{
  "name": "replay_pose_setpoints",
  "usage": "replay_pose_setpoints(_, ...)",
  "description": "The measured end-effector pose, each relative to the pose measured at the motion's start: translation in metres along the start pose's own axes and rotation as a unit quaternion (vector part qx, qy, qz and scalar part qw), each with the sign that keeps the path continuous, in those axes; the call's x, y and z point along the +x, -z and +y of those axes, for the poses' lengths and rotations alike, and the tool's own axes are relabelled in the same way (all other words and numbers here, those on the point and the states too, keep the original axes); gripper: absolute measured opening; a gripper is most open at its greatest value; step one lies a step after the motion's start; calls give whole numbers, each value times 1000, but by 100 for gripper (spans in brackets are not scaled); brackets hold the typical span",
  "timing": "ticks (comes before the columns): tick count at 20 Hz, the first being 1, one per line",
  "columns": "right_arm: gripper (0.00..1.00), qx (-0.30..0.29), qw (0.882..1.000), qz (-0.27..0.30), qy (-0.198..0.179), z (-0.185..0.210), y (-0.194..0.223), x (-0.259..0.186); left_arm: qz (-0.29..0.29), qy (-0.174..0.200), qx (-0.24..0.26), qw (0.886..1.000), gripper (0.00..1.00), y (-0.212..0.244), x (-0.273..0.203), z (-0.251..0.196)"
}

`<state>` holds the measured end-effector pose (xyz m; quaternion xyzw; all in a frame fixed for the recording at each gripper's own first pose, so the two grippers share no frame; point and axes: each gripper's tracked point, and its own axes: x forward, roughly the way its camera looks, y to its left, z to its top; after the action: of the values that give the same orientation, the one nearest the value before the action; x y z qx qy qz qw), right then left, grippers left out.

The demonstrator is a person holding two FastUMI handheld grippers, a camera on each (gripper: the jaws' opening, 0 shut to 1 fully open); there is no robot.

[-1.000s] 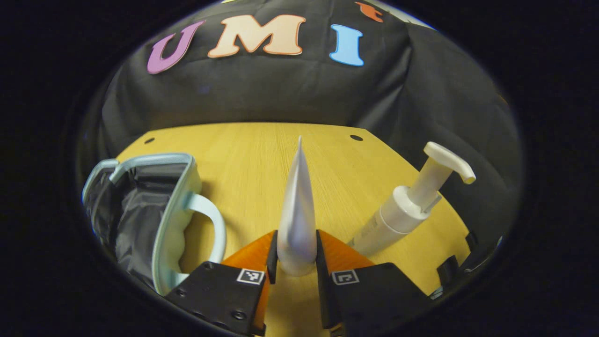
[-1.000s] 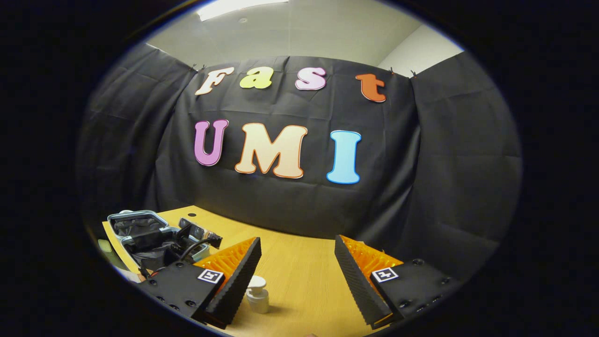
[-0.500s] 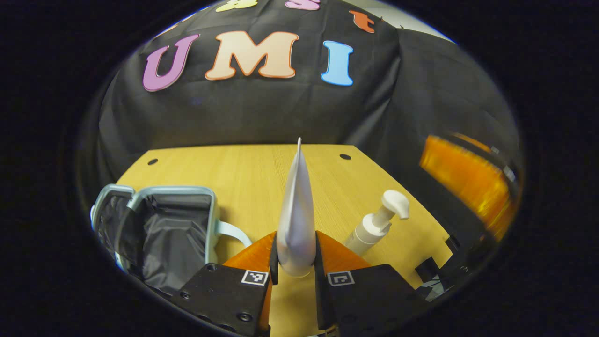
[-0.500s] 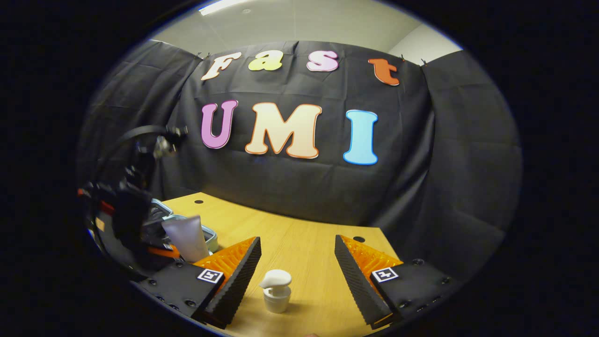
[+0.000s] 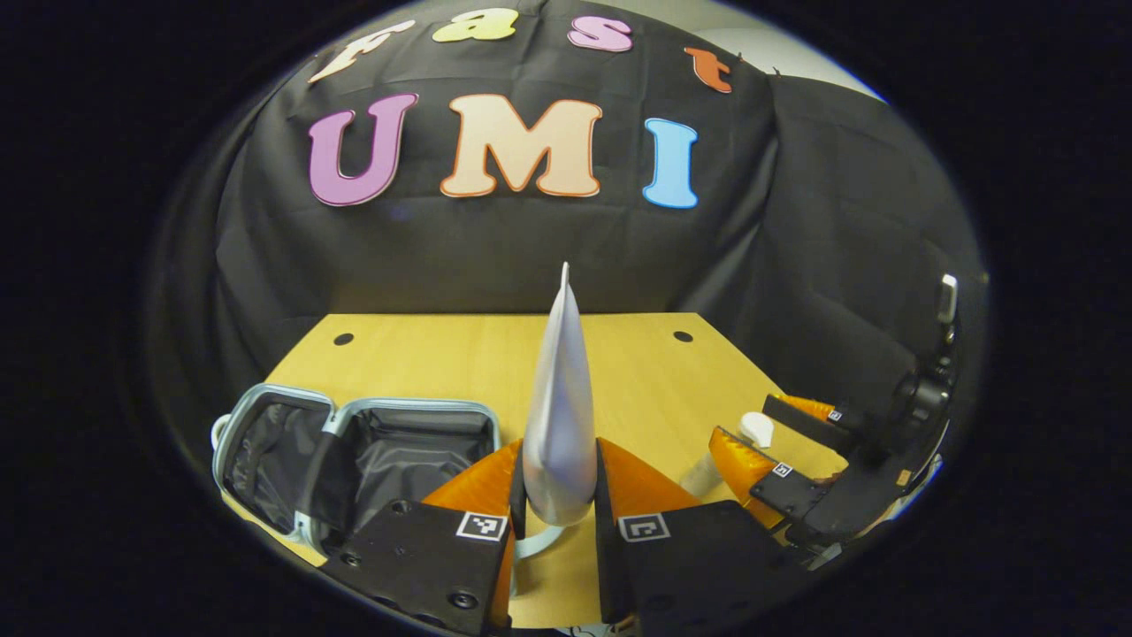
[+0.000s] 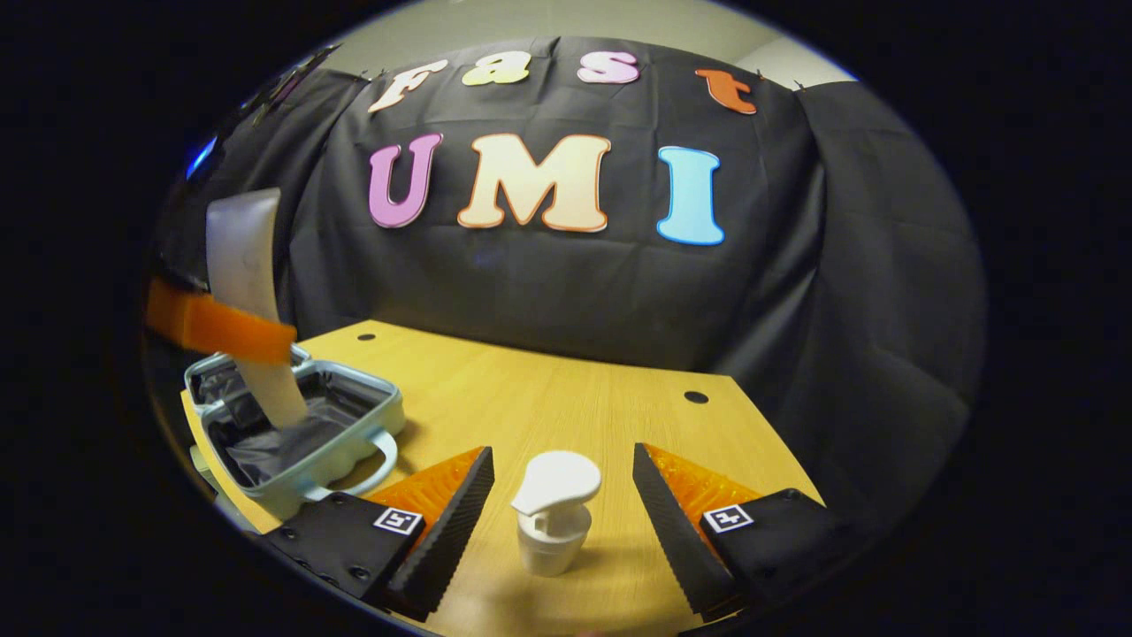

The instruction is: First open the suitcase, pack the skin care products into it, and then close the suitcase.

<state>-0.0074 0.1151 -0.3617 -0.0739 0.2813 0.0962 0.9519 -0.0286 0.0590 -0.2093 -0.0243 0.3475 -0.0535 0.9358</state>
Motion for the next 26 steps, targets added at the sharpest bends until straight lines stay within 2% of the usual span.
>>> replay_pose_setpoints(1,99,0,1000,14,1,0,14,5,0,-6,0,1000,34,1,-2,3)
replay_pose_setpoints(2,99,5,1000,30,0,1,26,7,0,-12,-2,1000,31,1,-3,8)
replay_pose_setpoints(5,99,20,998,63,-11,7,52,13,3,-33,-7,999,31,3,-12,27)
replay_pose_setpoints(6,95,18,997,69,-11,8,59,17,4,-40,-8,999,34,4,-15,35)
replay_pose_setpoints(8,60,16,997,73,-11,5,56,17,10,-53,-11,998,31,7,-18,48)
replay_pose_setpoints(11,55,18,997,76,-18,10,46,13,22,-71,-15,997,31,14,-17,71)
replay_pose_setpoints(12,55,20,997,71,-26,14,36,10,28,-76,-17,997,34,18,-16,78)
replay_pose_setpoints(13,55,22,997,67,-35,20,26,7,36,-79,-18,996,31,22,-15,84)
replay_pose_setpoints(14,55,25,997,64,-44,25,17,4,47,-84,-15,995,34,28,-12,92)
replay_pose_setpoints(16,55,29,997,50,-53,32,-4,-2,84,-96,-11,992,31,47,-5,110)
replay_pose_setpoints(17,54,32,997,45,-57,35,-14,-5,111,-98,-12,989,28,61,-3,116)
replay_pose_setpoints(18,55,37,997,40,-60,37,-23,-8,133,-98,-15,986,31,72,1,123)
replay_pose_setpoints(22,55,50,996,31,-69,51,-48,-18,229,-107,-37,967,32,122,15,153)
replay_pose_setpoints(26,55,58,995,30,-78,67,-61,-27,297,-90,-51,949,32,161,24,162)
